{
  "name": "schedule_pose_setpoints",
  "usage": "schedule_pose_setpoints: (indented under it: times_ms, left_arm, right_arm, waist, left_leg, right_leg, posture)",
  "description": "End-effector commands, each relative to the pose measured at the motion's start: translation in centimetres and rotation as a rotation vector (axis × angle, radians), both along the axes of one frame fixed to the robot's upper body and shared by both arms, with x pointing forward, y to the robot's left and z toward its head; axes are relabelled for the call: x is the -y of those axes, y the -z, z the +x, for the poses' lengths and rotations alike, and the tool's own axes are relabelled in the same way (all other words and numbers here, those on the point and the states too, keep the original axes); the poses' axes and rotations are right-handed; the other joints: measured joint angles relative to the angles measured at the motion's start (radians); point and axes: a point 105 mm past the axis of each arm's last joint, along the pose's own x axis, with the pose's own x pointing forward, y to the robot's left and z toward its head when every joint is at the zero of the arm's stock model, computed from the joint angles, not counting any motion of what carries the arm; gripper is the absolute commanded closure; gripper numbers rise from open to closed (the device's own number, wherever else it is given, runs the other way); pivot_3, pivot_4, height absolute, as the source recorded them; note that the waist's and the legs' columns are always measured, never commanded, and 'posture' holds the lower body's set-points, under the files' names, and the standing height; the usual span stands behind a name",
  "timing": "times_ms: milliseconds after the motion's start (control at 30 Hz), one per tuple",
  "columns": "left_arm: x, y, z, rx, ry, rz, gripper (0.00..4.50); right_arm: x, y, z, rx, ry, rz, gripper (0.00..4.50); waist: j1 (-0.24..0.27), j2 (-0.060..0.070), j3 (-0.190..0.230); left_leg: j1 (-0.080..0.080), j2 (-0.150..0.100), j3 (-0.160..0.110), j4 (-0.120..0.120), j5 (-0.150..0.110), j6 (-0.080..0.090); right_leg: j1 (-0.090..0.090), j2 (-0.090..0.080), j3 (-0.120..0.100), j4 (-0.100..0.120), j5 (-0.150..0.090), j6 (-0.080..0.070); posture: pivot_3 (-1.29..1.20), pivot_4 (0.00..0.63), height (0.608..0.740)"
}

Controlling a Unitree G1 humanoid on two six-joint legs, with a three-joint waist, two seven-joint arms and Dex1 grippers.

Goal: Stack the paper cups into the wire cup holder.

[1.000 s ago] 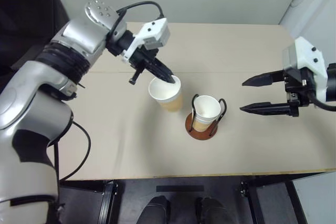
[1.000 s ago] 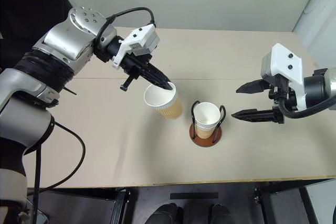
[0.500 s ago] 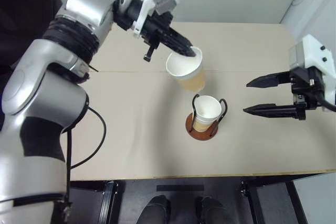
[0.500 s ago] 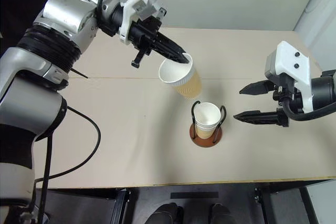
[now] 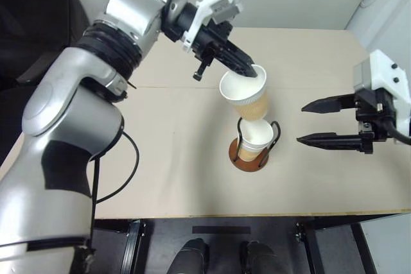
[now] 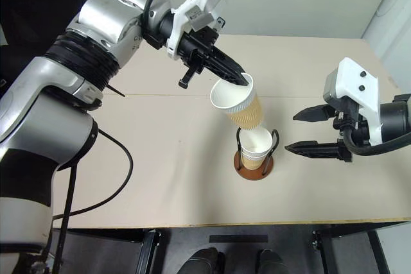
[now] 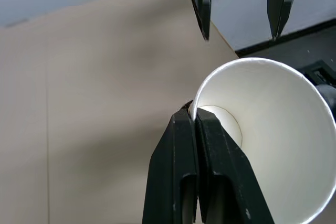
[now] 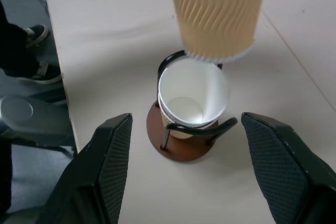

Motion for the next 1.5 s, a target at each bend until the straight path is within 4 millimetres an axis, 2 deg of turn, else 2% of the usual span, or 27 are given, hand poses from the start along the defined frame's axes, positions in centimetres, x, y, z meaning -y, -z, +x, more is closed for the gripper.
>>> schedule_pose_setpoints:
  times_ms: [33,367,700,1500]
  left_arm:
    - [0.7,-0.1,-0.6,0.024,0.056,0.025,4.49]
    - [2.0,1.0,-0.2,0.031,0.068,0.055,4.49]
    - [2.4,2.7,0.5,0.064,0.071,0.107,4.49]
    - [3.3,4.3,0.4,0.047,0.096,0.152,4.49]
  right_arm:
    - [0.1,-1.1,-0.6,0.057,0.009,0.001,1.16]
    - [0.1,-1.1,-0.9,0.061,0.032,0.006,1.16]
    - [0.1,-0.9,-1.2,0.064,0.055,0.017,1.16]
    - [0.2,-0.9,-1.2,0.072,0.085,0.020,1.16]
  waist:
    - [0.001,0.000,0.000]
    - [0.005,0.000,0.000]
    - [0.009,0.000,0.000]
    - [0.012,0.000,0.000]
  left_leg:
    - [0.000,0.000,0.000,0.001,0.000,0.000]
    - [-0.002,0.000,0.001,0.007,0.000,0.001]
    - [-0.004,-0.001,0.001,0.010,-0.001,0.001]
    - [-0.004,-0.001,0.002,0.011,-0.001,0.002]
  right_leg:
    - [0.000,0.000,0.000,0.000,0.000,0.000]
    - [0.000,0.000,0.000,0.002,0.001,0.002]
    - [0.000,0.000,0.000,0.002,0.002,0.005]
    - [0.000,0.000,0.000,0.002,0.003,0.006]
  posture:
    - [0.00,0.150,0.740]
    - [0.00,0.150,0.740]
    - [0.00,0.150,0.740]
    - [0.00,0.150,0.740]
